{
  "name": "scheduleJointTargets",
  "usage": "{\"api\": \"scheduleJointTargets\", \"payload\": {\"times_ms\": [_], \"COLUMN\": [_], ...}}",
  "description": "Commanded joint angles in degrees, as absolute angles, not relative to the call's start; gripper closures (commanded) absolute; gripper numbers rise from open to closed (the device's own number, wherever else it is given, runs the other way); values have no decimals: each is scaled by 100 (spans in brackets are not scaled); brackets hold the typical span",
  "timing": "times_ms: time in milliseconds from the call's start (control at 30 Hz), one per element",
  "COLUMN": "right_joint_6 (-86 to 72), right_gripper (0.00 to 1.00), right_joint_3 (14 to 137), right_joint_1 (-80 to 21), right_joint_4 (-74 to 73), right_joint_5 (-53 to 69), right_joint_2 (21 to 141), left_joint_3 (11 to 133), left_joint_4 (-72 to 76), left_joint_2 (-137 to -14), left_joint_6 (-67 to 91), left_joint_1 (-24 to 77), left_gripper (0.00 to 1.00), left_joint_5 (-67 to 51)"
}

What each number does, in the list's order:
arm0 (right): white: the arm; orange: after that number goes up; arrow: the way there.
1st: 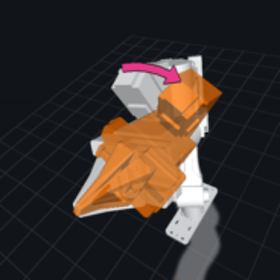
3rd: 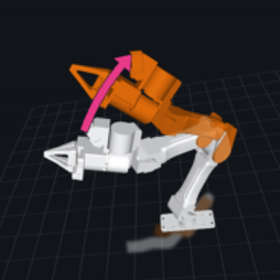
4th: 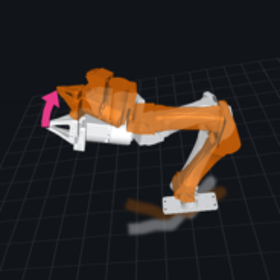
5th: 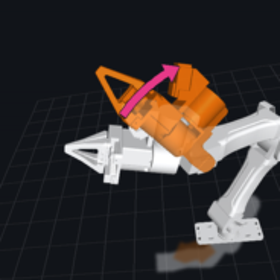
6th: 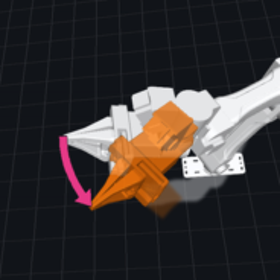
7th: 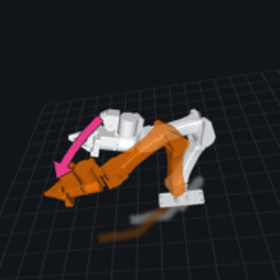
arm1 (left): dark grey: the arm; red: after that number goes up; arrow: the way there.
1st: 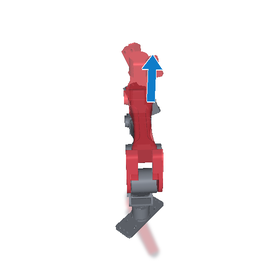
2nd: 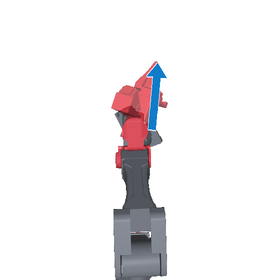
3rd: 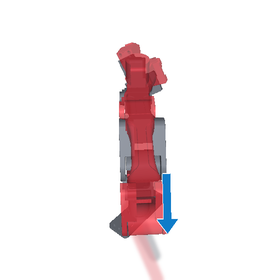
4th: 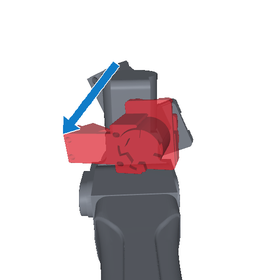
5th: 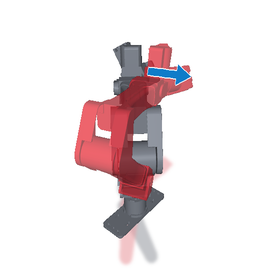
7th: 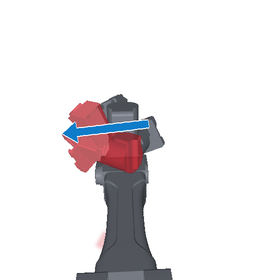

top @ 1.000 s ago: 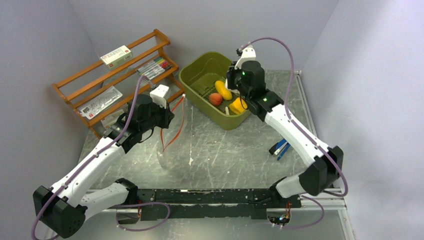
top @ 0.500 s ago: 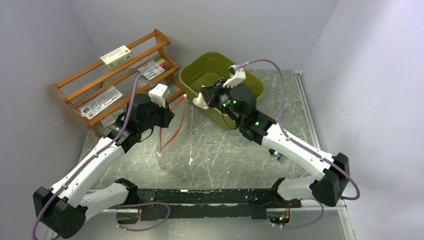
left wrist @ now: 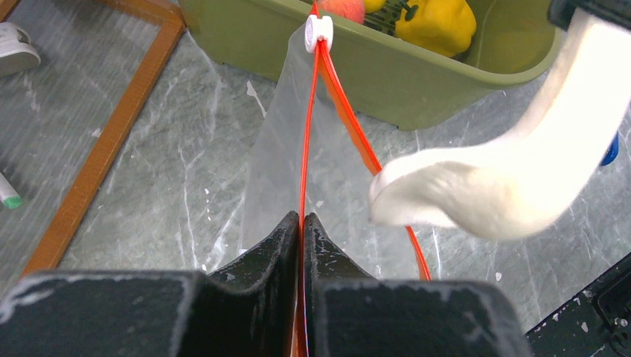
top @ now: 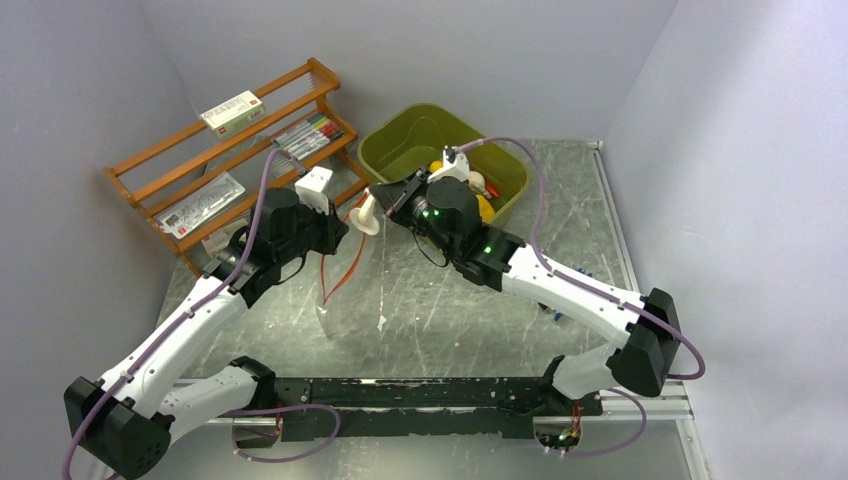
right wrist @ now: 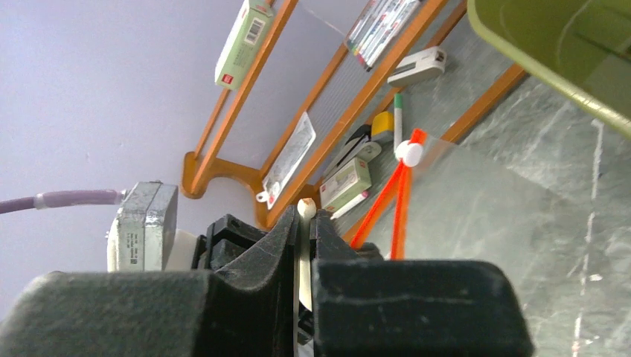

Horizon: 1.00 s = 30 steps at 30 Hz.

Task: Place the food in the zip-top bag and seal the zipper
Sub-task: Place the fake vegetable in the zipper food storage bag.

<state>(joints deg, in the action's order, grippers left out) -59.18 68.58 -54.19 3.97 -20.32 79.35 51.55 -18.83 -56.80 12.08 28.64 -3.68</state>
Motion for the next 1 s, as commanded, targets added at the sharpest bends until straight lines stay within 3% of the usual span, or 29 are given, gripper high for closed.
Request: {"api": "scheduleJointTargets", "payload": {"times_ms": [0,333,600,833,967], "right_joint_6": [-6467,-7782,-7972,-7282,-6880], "right_gripper": [100,100,100,100,82], "right_joint_3": [7154,7421,7455,7220,7143], "right_joint_1": [-5601,-5987,-6048,-6064,-6066], "right_joint_4": [170,-1370,-1867,-917,-488], "right_joint_5": [-2250,-3604,-4179,-3881,-3568], "right_joint_2": [8080,8270,8411,8438,8435], "left_joint_3": [5165,5177,5181,5181,5181], "left_joint_4": [-1722,-1756,-1802,-1793,-1789], "left_joint_2": [-5642,-5614,-5594,-5608,-5603], "left_joint_6": [1266,1283,1290,1290,1292], "left_joint_1": [2821,2817,2821,2821,2821], "left_gripper": [93,93,93,93,93], "left_joint_5": [-321,-228,-102,-127,-118]}}
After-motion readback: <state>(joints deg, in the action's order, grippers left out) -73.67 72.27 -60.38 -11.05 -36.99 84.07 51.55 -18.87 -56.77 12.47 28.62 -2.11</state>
